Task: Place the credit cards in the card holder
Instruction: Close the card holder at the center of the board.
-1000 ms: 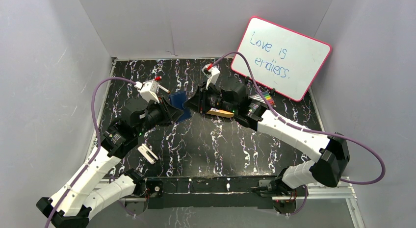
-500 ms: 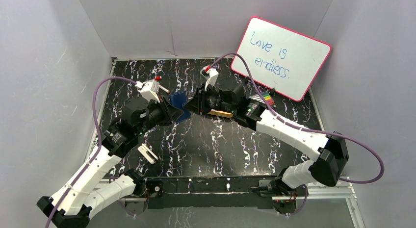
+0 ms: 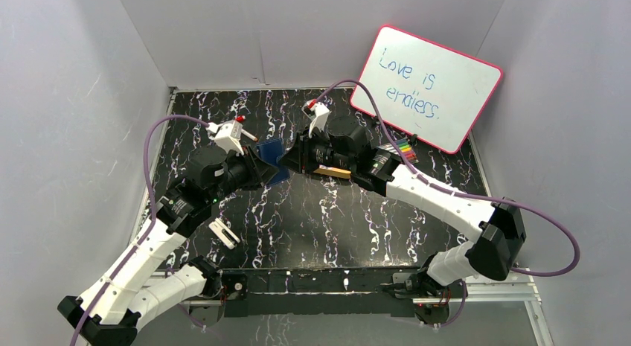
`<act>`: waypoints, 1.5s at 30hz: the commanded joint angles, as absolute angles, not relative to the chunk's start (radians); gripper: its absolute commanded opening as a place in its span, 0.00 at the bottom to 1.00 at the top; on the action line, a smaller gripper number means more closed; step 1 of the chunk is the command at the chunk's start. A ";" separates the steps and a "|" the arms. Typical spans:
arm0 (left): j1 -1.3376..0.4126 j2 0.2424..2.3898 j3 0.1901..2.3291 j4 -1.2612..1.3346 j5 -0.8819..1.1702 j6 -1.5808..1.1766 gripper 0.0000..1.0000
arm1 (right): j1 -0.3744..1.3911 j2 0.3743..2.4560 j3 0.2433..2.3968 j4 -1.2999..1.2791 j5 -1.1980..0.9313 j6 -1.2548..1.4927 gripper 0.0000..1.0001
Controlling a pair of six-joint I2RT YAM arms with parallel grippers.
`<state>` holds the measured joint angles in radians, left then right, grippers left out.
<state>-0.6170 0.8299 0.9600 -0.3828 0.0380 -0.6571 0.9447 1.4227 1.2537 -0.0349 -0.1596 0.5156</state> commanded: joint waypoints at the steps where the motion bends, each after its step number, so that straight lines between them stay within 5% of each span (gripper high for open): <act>1: -0.630 0.798 0.983 -0.320 0.090 -0.638 0.00 | 0.958 1.393 1.305 -0.012 -0.157 0.496 0.29; 6: -0.630 0.806 0.991 -0.358 0.027 -0.604 0.00 | 0.967 1.394 1.347 -0.096 -0.123 0.513 0.41; 11: -0.630 0.820 1.006 -0.373 -0.024 -0.575 0.00 | 0.993 1.422 1.400 -0.170 -0.046 0.532 0.42; 30: -0.630 0.815 1.011 -0.375 -0.014 -0.578 0.00 | 1.012 1.510 1.500 -0.286 0.059 0.541 0.34; 45: -0.630 0.811 1.004 -0.373 -0.017 -0.581 0.00 | 1.012 1.497 1.486 -0.268 0.044 0.538 0.13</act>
<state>-0.6277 0.8387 0.9642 -0.4133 -0.0261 -0.5838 1.0157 1.5101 1.4555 -0.2901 0.0246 0.5468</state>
